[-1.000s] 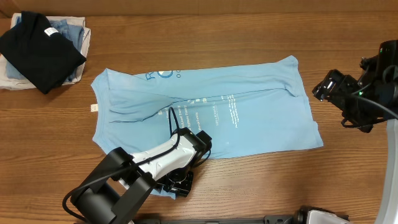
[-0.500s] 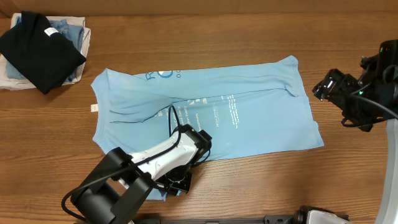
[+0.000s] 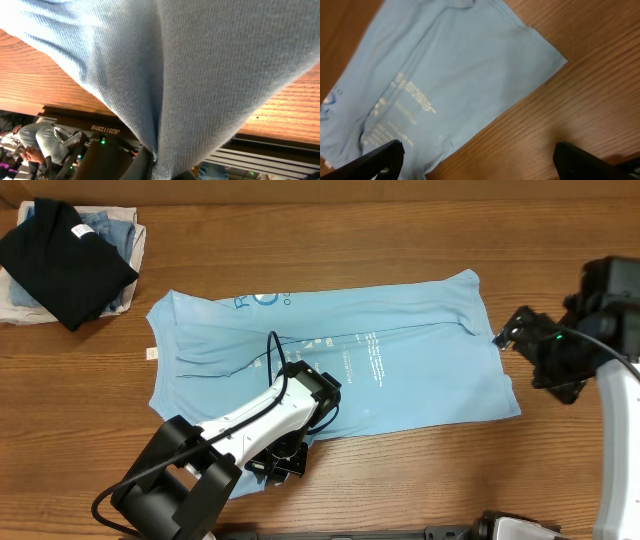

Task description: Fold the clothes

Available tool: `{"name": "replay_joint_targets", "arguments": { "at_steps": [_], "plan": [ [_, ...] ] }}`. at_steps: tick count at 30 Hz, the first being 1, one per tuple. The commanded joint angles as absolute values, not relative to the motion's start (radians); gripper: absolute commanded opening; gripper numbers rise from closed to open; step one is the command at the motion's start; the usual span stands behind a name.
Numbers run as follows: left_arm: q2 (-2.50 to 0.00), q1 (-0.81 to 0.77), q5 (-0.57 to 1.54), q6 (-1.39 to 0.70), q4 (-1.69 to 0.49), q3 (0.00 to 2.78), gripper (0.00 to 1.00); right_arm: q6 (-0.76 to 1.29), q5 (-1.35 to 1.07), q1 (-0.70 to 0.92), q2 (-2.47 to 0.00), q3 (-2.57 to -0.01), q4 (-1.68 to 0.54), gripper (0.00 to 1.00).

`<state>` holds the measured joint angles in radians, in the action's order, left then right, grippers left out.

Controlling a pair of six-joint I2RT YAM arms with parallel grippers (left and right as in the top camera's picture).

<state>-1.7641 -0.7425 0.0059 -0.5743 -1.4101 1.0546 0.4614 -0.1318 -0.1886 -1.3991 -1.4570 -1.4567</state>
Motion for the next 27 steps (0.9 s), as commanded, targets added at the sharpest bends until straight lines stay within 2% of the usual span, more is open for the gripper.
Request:
{"name": "replay_joint_targets", "arguments": {
  "at_steps": [1,7,11,23,25,27],
  "plan": [
    [-1.769,-0.739,-0.007,-0.591,-1.407,1.069,0.07,0.574,-0.101,-0.192,-1.405,-1.324,-1.400,1.00],
    [-1.769,-0.740,-0.007,-0.591,-1.387,1.069,0.08,0.713,-0.068,-0.220,-1.405,-1.097,-1.209,1.00],
    [-1.769,-0.740,-0.006,-0.591,-1.375,1.069,0.08,0.719,-0.069,-0.267,-1.415,-1.002,-1.124,1.00],
    [-1.769,-0.740,0.023,-0.590,-1.323,1.069,0.08,0.719,-0.072,-0.339,-1.593,-0.953,-1.044,1.00],
    [-1.769,-0.740,0.023,-0.590,-1.322,1.069,0.08,0.719,-0.072,-0.339,-1.612,-0.953,-1.035,0.96],
    [-1.769,-0.740,0.023,-0.590,-1.319,1.069,0.08,0.719,-0.072,-0.339,-1.630,-0.953,-1.020,0.87]
  ]
}}
